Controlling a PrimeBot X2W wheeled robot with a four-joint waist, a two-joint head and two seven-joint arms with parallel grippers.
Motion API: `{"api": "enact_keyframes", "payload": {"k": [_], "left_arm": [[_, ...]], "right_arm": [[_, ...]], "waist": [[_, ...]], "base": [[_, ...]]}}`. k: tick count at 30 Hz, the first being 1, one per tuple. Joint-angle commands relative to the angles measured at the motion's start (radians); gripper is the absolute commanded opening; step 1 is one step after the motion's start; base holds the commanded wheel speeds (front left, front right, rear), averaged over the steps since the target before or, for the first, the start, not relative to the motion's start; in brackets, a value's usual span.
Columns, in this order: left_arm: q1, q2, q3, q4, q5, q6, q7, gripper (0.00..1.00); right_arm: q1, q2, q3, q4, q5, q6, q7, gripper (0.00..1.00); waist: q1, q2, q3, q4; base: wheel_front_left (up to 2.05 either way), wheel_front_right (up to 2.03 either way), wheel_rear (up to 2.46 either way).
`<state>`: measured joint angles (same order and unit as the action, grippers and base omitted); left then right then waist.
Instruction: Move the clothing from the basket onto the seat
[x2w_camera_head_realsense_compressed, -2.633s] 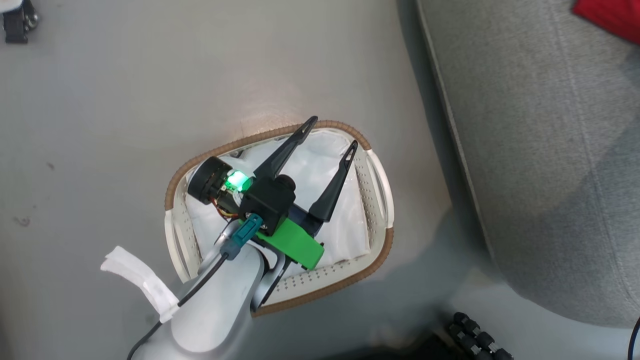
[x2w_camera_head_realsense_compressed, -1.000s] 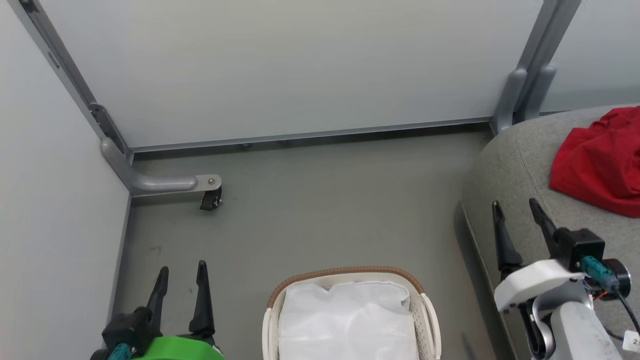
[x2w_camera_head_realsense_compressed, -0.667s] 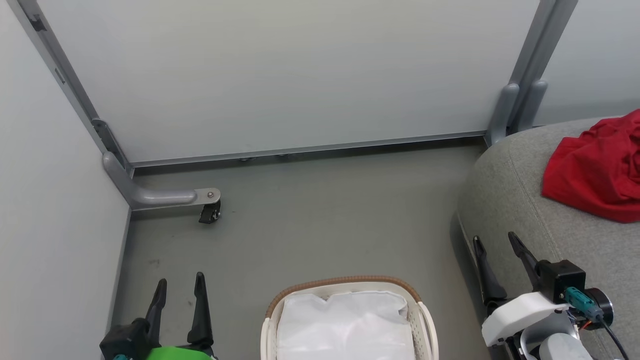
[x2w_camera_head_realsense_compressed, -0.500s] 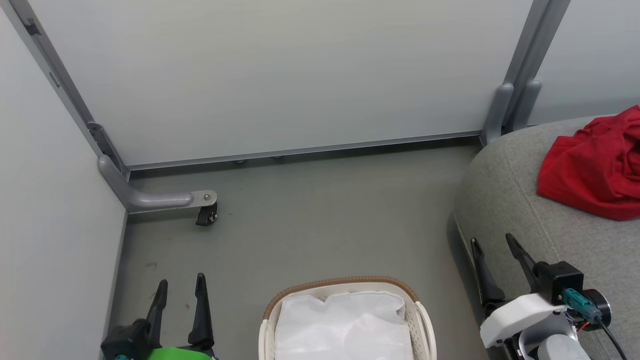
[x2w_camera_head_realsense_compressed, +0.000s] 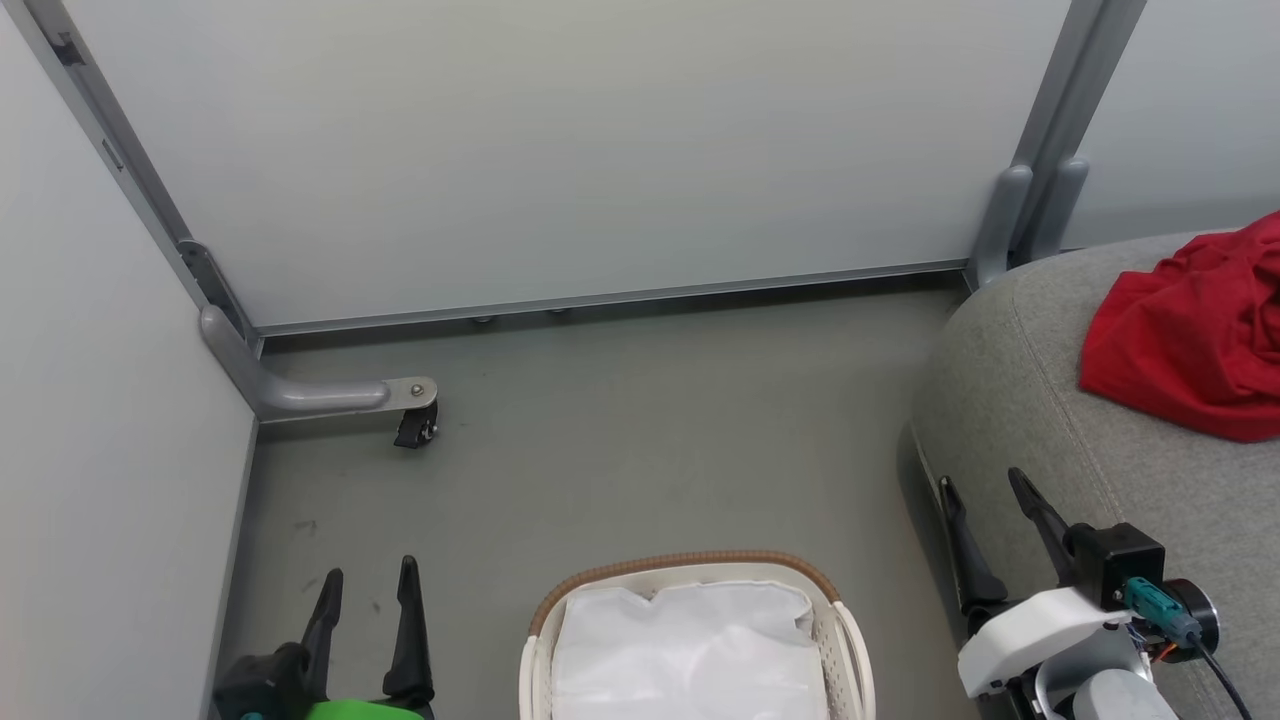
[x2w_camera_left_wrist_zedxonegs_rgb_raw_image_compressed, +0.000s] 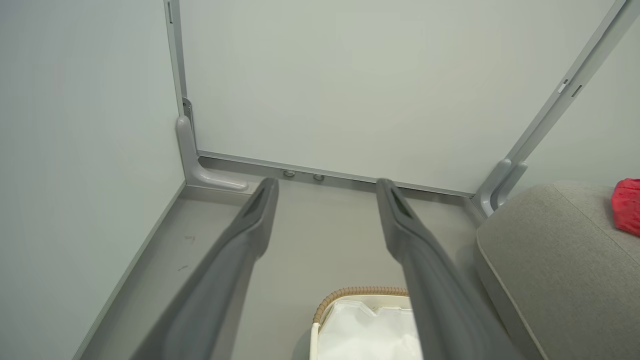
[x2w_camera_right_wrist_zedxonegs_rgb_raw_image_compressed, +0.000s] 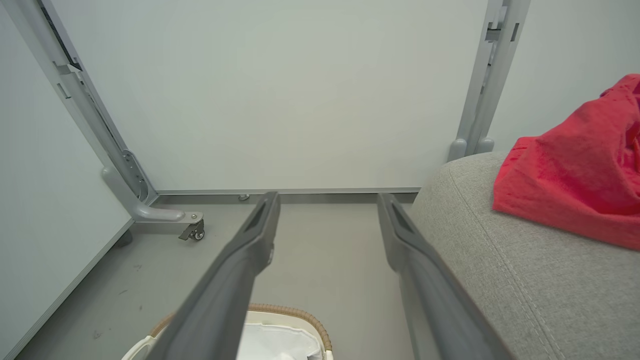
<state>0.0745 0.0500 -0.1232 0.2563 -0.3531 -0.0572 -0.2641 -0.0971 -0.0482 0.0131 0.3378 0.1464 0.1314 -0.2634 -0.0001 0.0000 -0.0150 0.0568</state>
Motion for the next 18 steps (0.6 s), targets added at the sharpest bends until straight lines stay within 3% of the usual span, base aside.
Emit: {"api": "enact_keyframes", "payload": {"k": [1, 4, 18], "left_arm": [[0.0, 0.0, 0.001, 0.0, 0.0, 0.0, 0.0, 0.0], [0.002, -0.001, -0.004, 0.025, -0.001, 0.0, 0.001, 0.0], [-0.035, 0.003, 0.038, 0.018, -0.238, -0.014, 0.068, 0.0]], "right_arm": [[0.0, 0.0, 0.0, 0.001, 0.001, 0.0, 0.0, 0.0], [0.011, 0.006, 0.0, 0.026, 0.001, 0.0, 0.003, 0.0], [0.003, 0.004, -0.026, 0.005, 0.273, 0.0, 0.075, 0.0]], "waist": [[0.0001, 0.0, 0.0, 0.0], [0.0001, 0.0, 0.0, 0.0], [0.0001, 0.0, 0.002, -0.006]], "base": [[0.0, 0.0, 0.0], [0.0, 0.0, 0.0], [0.0, 0.0, 0.0]]}}
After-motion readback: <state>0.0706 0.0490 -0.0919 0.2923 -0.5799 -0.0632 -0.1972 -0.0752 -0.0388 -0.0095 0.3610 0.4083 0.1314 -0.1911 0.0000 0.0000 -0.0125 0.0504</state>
